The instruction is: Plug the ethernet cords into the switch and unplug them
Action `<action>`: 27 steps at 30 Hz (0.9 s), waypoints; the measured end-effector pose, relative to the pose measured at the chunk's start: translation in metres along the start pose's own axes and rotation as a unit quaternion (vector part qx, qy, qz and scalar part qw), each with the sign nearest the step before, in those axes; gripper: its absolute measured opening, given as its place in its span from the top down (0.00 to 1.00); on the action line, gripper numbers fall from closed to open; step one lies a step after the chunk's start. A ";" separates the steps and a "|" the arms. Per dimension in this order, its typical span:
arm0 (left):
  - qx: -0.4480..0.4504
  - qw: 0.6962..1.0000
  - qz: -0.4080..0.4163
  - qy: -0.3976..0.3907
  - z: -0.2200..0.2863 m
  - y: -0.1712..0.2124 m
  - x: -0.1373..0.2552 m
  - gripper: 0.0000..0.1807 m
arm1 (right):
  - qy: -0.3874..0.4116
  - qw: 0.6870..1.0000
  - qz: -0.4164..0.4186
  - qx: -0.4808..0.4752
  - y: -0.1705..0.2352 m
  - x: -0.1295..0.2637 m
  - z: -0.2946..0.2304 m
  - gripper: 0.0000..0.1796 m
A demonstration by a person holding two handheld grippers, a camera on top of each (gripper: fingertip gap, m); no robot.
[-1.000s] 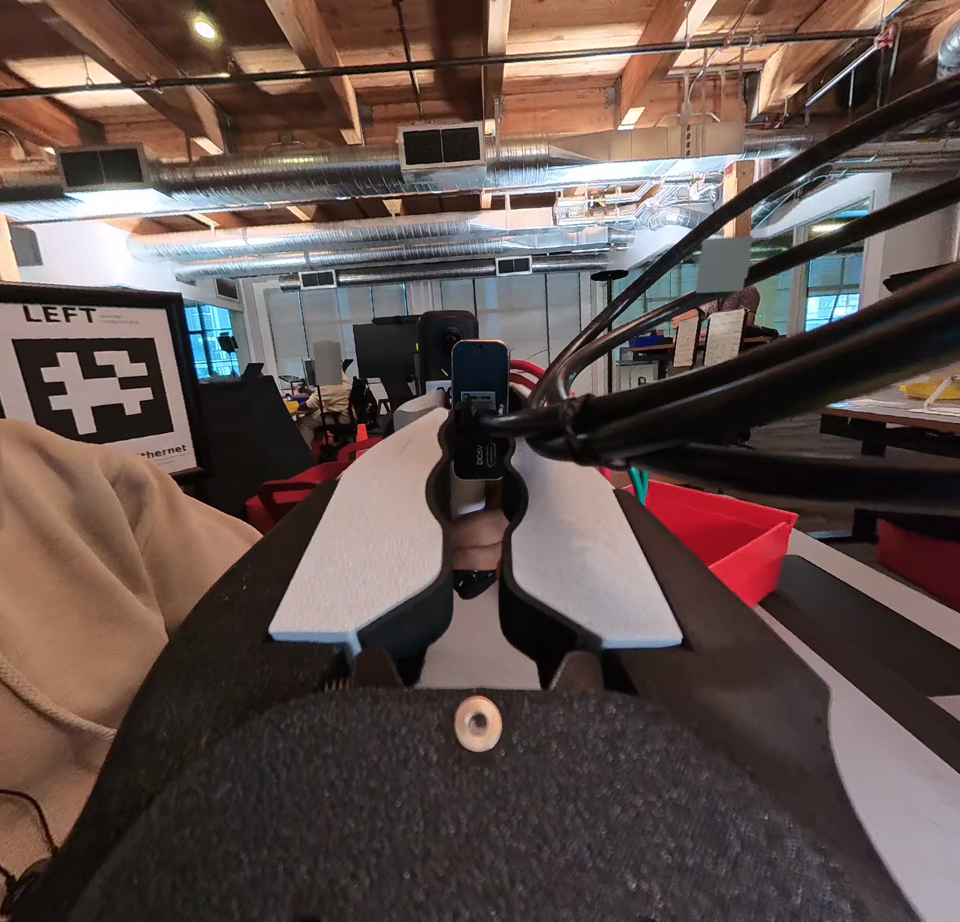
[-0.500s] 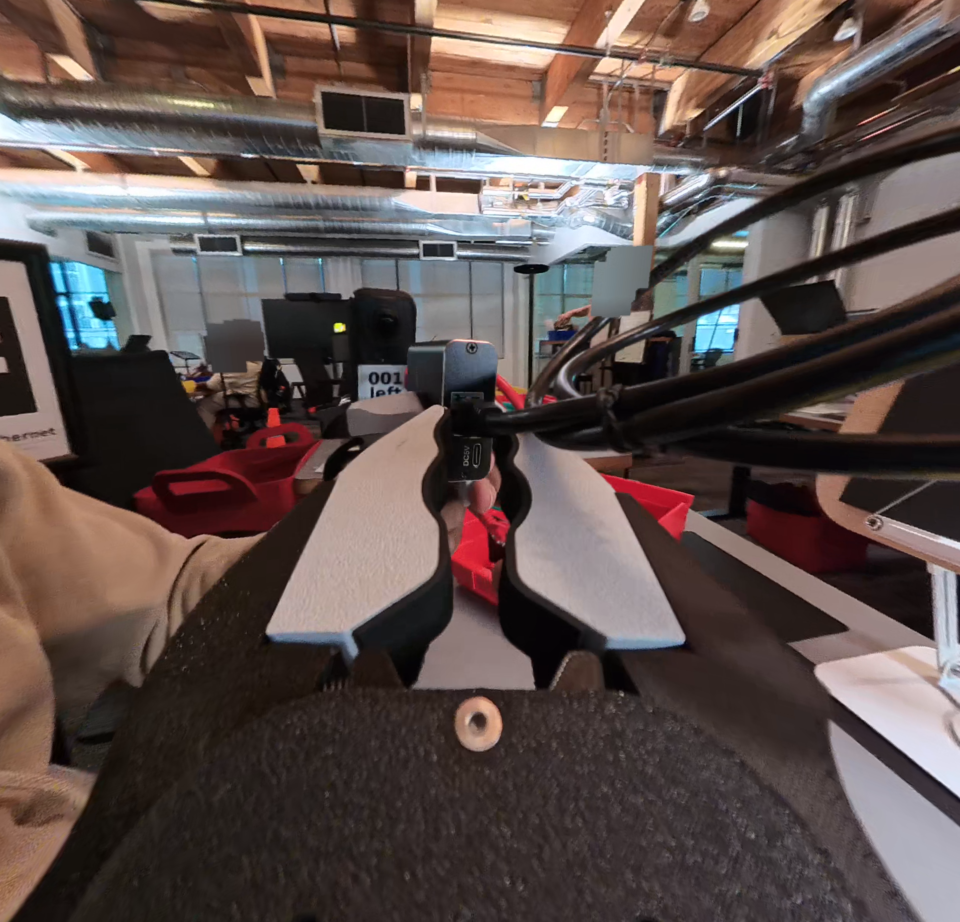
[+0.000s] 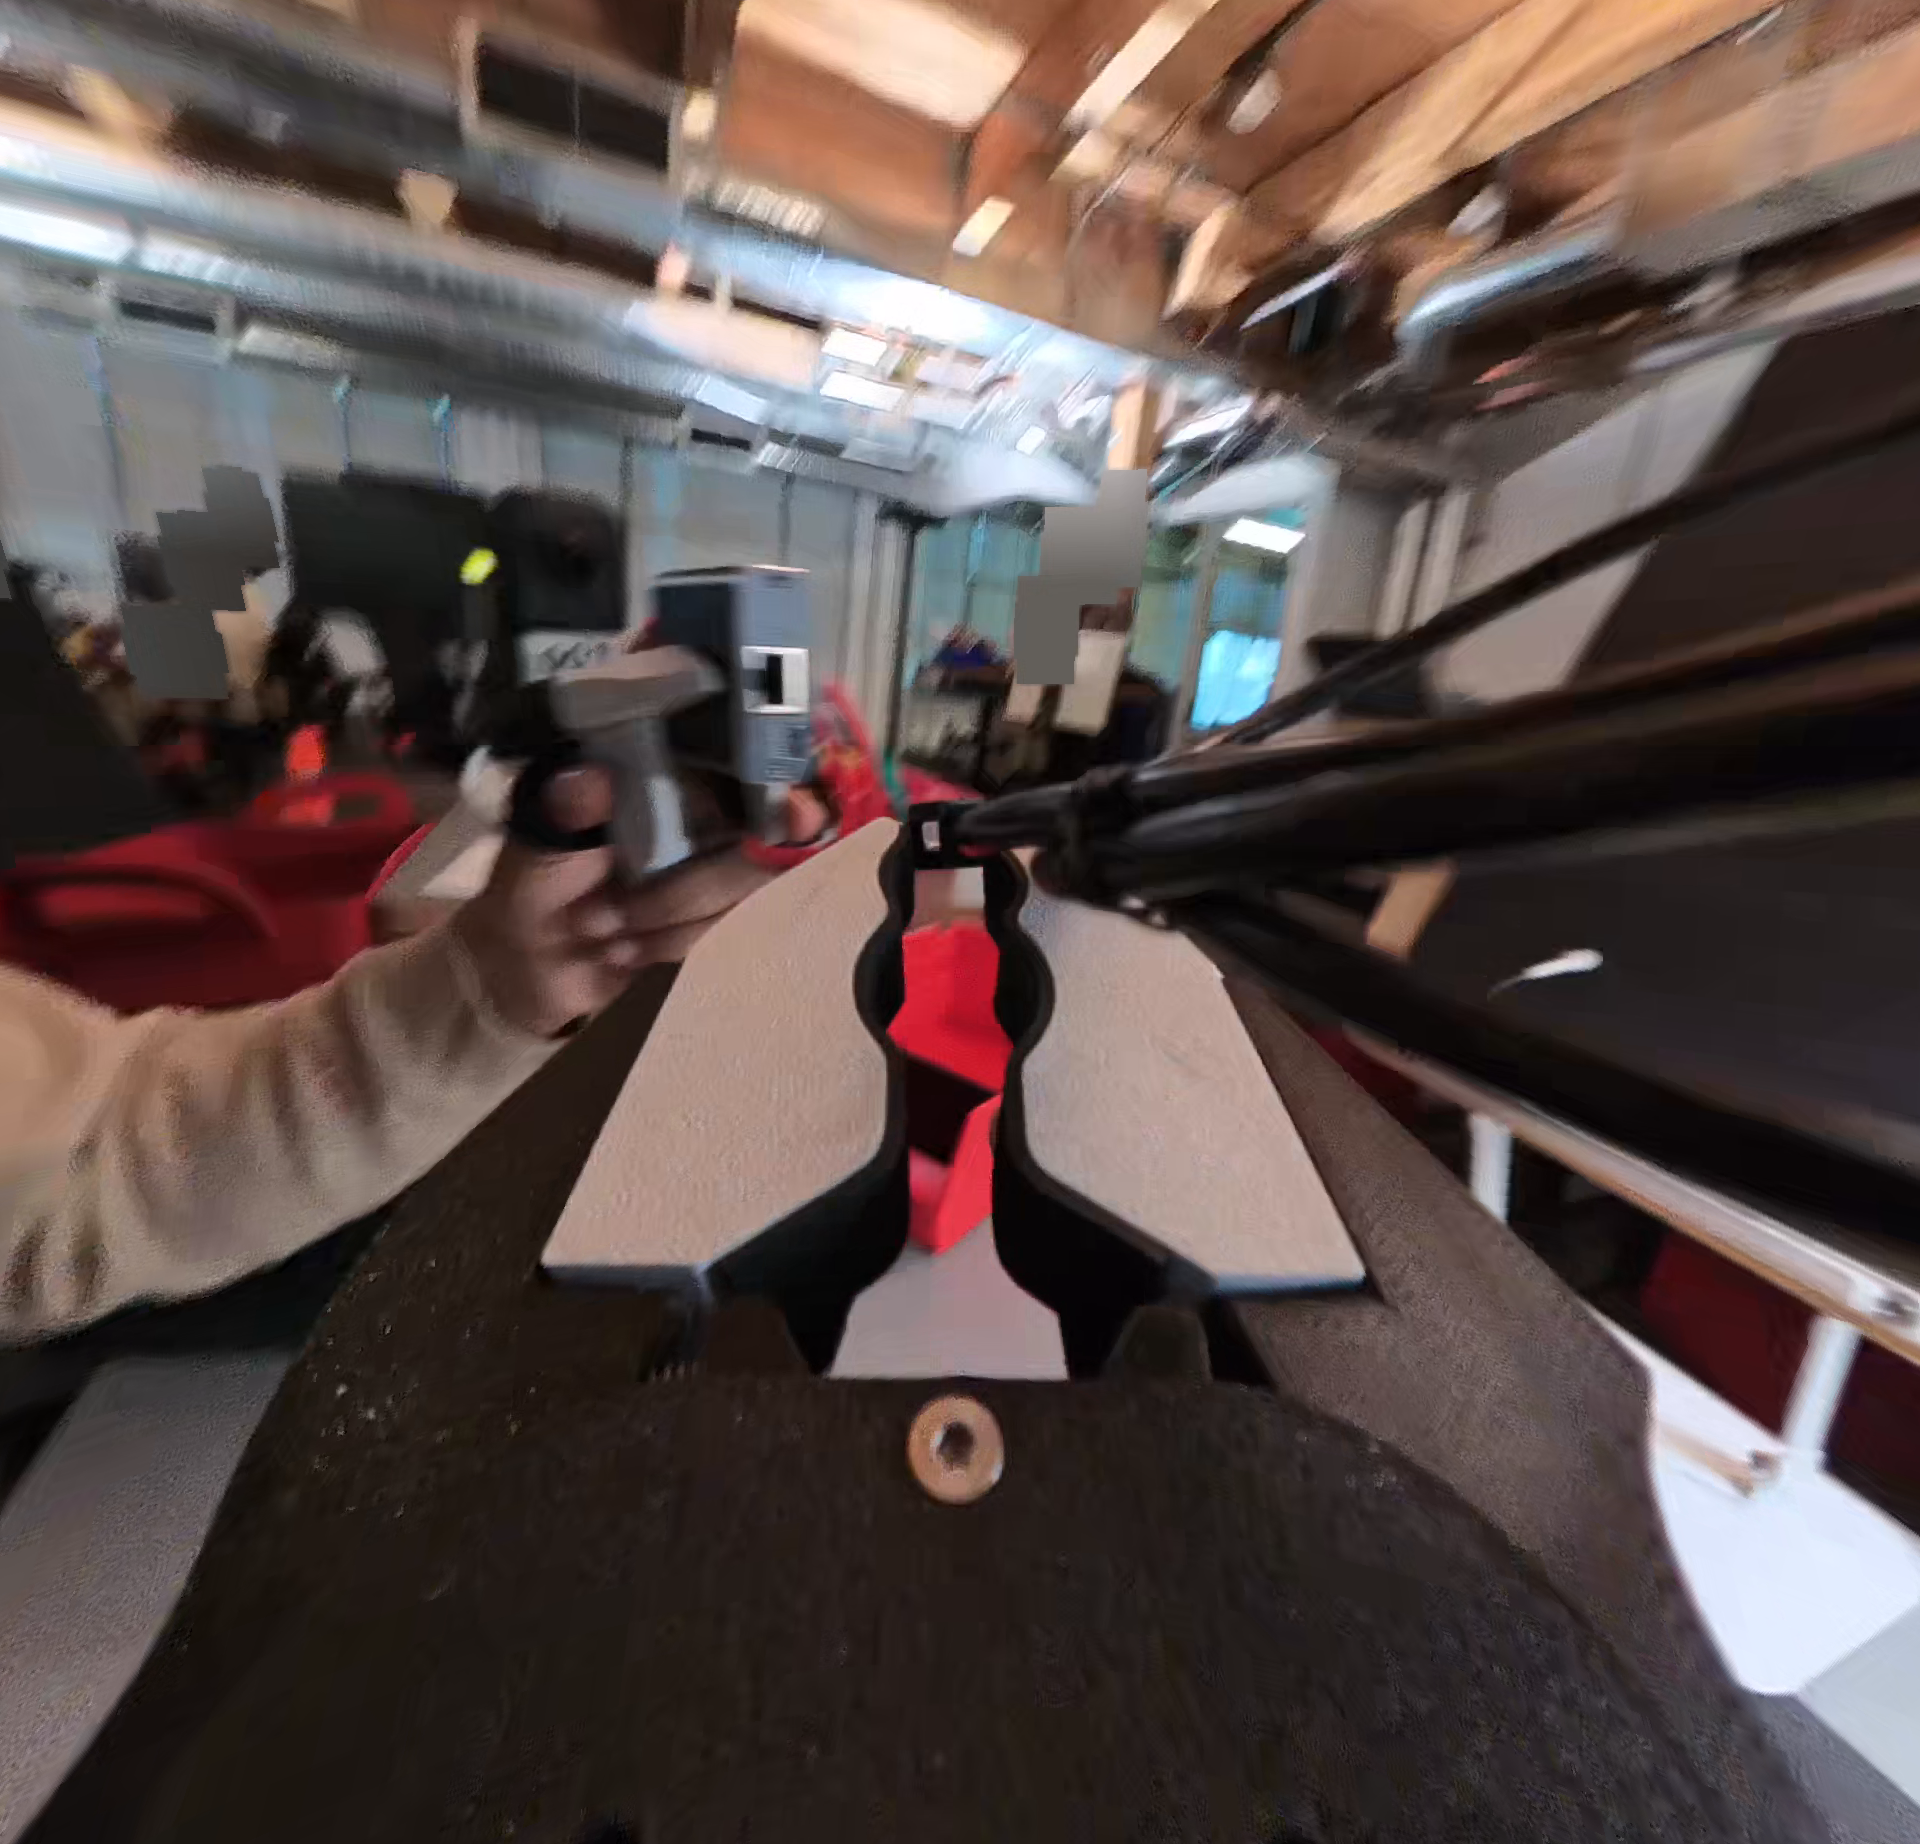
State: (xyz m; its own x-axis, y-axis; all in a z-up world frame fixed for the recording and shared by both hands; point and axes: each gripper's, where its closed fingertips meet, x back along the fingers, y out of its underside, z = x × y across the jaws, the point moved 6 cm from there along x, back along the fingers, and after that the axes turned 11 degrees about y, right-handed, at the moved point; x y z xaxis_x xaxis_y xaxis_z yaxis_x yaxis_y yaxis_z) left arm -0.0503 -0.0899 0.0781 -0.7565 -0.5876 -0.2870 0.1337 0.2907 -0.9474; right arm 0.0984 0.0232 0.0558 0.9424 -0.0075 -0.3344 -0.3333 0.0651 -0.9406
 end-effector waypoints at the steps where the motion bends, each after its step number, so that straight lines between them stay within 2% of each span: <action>1: 0.000 1.000 -0.023 -0.008 -0.004 0.004 0.001 0.85 | -0.017 1.000 -0.024 -0.002 -0.001 -0.005 -0.007 0.93; 3: 0.027 0.999 -0.034 -0.011 -0.013 0.012 0.002 0.85 | -0.010 0.999 -0.035 -0.018 -0.008 -0.008 -0.002 0.93; 4: 0.055 0.998 -0.038 -0.004 -0.017 0.015 0.003 0.85 | -0.026 0.997 -0.065 -0.042 -0.008 -0.006 0.004 0.93; 7: 0.104 0.994 -0.029 0.006 -0.022 0.017 0.006 0.85 | -0.049 0.980 -0.173 -0.084 0.002 0.008 0.026 0.93; 11: 0.110 0.993 -0.035 -0.001 -0.027 0.021 0.008 0.85 | -0.038 0.941 -0.333 -0.050 0.031 0.042 0.062 0.93; 15: 0.105 0.993 -0.046 0.003 -0.026 0.024 0.006 0.85 | -0.020 0.921 -0.382 -0.071 0.045 0.075 0.095 0.93; 21: 0.103 0.992 -0.070 0.006 -0.026 0.036 0.000 0.85 | -0.036 0.869 -0.473 -0.140 0.088 0.111 0.118 0.93; 24: 0.102 0.992 -0.079 0.007 -0.025 0.039 -0.002 0.85 | -0.001 0.837 -0.521 -0.168 0.112 0.122 0.131 0.93; 27: 0.098 0.992 -0.086 0.005 -0.026 0.041 -0.002 0.84 | 0.037 0.817 -0.549 -0.172 0.118 0.134 0.141 0.93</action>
State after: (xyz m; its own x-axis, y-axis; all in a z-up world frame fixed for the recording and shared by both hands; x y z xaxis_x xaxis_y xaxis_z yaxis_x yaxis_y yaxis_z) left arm -0.0599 -0.0573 0.0439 -0.7854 -0.6075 -0.1188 0.1230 0.0350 -0.9918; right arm 0.1894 0.1706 -0.0917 0.6793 0.0666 0.7308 0.7112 -0.3054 -0.6332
